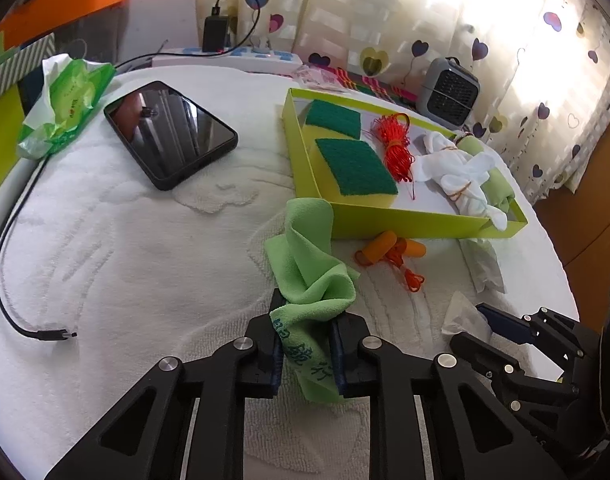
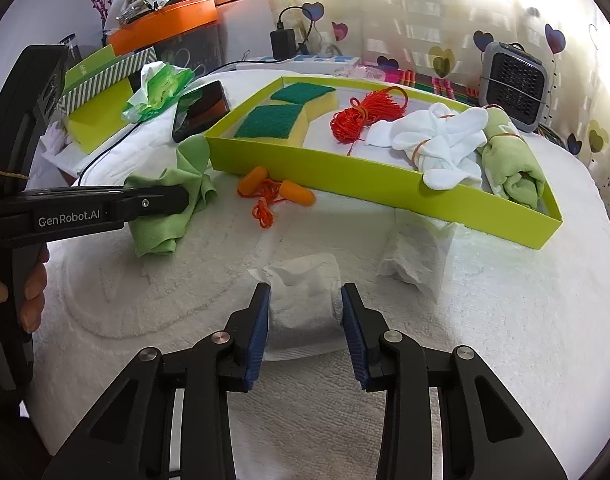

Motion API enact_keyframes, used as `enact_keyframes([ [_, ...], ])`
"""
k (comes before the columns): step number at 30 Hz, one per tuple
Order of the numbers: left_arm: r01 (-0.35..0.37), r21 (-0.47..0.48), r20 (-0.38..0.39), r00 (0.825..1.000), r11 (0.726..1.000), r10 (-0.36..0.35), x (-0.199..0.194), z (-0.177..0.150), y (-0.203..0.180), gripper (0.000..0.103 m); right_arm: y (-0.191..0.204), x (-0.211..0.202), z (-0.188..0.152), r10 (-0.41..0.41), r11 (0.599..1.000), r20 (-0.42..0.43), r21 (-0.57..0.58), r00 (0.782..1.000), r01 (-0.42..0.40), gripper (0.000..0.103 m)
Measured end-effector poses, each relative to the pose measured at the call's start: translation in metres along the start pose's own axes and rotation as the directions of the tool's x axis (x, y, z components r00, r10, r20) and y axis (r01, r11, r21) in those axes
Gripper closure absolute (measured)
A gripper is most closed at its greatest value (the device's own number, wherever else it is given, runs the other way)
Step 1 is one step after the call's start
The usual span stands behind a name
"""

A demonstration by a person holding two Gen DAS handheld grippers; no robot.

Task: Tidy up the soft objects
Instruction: 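Grasp the green printed cloth with the left tool while the right tool grasps the white gauze sachet, then carry the green cloth into the box with the left tool while the right tool carries the sachet there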

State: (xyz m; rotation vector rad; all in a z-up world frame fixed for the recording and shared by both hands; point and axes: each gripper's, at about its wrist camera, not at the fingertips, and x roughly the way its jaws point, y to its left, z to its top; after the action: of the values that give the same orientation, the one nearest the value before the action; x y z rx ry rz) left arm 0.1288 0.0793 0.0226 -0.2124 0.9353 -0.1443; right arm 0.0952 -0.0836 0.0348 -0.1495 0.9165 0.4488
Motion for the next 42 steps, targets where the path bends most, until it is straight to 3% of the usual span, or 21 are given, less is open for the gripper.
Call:
enact_keyframes([
  [22, 0.000, 0.018, 0.046, 0.999, 1.000, 0.000, -0.016, 0.001, -0.002, 0.089, -0.001, -0.005, 0.002, 0.006, 1.000, 0.026, 0.003, 1.000, -0.006, 0.074],
  [42, 0.017, 0.071, 0.119, 0.993, 0.997, -0.026, -0.045, 0.015, -0.023, 0.089, -0.012, -0.029, 0.010, 0.018, 0.999, 0.117, 0.044, 0.993, -0.023, 0.077],
])
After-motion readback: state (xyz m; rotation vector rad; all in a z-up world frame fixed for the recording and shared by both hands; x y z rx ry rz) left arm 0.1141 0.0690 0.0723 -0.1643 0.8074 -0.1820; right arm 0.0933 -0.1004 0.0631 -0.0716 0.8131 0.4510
